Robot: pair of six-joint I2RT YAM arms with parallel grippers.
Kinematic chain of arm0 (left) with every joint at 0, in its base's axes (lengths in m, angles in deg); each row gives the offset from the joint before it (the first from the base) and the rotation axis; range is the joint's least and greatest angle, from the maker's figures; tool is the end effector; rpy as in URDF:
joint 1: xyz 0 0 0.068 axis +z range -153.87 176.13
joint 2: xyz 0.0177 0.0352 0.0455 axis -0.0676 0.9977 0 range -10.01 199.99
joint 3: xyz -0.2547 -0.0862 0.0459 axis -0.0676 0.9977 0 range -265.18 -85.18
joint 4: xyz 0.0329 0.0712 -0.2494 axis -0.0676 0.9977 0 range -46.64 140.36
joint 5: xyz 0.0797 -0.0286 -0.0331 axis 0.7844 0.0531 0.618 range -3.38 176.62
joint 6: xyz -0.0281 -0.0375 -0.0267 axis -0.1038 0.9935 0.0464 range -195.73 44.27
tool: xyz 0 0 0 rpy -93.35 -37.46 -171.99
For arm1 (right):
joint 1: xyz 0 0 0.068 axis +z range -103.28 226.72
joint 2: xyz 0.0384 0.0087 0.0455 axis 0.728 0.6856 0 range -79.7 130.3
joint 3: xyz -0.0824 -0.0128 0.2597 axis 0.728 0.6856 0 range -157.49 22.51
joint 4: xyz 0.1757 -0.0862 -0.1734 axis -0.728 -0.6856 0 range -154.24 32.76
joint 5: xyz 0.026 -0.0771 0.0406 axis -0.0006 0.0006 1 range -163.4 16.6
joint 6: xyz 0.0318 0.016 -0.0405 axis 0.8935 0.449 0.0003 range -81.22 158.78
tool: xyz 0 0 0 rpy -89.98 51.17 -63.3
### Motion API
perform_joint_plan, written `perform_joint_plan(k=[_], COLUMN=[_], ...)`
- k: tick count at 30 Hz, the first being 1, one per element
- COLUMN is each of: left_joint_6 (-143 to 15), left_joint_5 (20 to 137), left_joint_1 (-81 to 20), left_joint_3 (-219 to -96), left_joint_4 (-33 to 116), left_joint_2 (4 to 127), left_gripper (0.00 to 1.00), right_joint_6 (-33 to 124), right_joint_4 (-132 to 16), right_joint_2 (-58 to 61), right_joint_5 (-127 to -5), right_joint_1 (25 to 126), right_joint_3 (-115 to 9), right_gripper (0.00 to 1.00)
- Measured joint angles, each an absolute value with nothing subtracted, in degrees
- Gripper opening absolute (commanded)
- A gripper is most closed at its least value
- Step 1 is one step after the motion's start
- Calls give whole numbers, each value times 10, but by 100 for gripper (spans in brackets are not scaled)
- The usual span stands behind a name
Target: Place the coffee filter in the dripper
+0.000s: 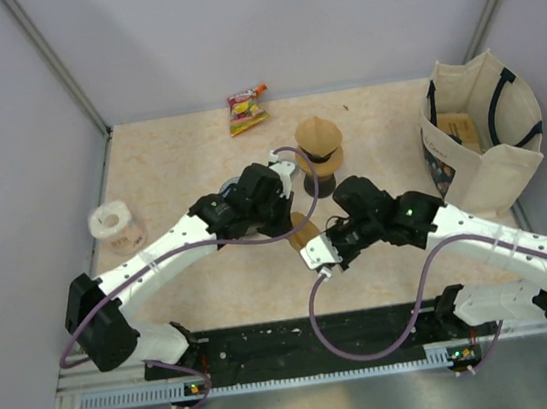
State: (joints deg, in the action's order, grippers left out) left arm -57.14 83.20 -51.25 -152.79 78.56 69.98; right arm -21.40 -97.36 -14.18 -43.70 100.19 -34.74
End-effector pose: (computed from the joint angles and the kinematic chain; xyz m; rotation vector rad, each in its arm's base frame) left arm 0.2017 -0.2223 0.2988 0.6465 2.4028 -0.5880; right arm 0.1235 0.1965 0.2995 -2.0814 1.0798 0.5656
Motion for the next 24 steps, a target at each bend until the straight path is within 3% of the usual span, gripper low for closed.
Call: perform_joint_plan(k=[6,14,16,18,24], left_joint_6=[-581,-598,-599,-598,-595], left_joint_5=[812,774,773,776,822], left_joint_1=[-509,-504,-504,-504,-504], left_joint_3=[-1528,-1525,-1525,-1525,-1525], left_joint_4=[785,776,776,776,773], left_joint_2=[695,654,649,647,642], left_gripper=[0,0,0,0,0], right_joint_6=[-199,-215,-223,-228,-226], right_joint_4=[-968,-939,-931,-926,-905], right_joint_2=[-147,-166,-166,-166,-175], right_joint_5=[-460,-509,-513,-512,-502], right_joint_1=[1006,1009,1009,1009,1010], right_joint_3=[-345,-372,-385,-392,-390], right_gripper=[15,52,66,99,99])
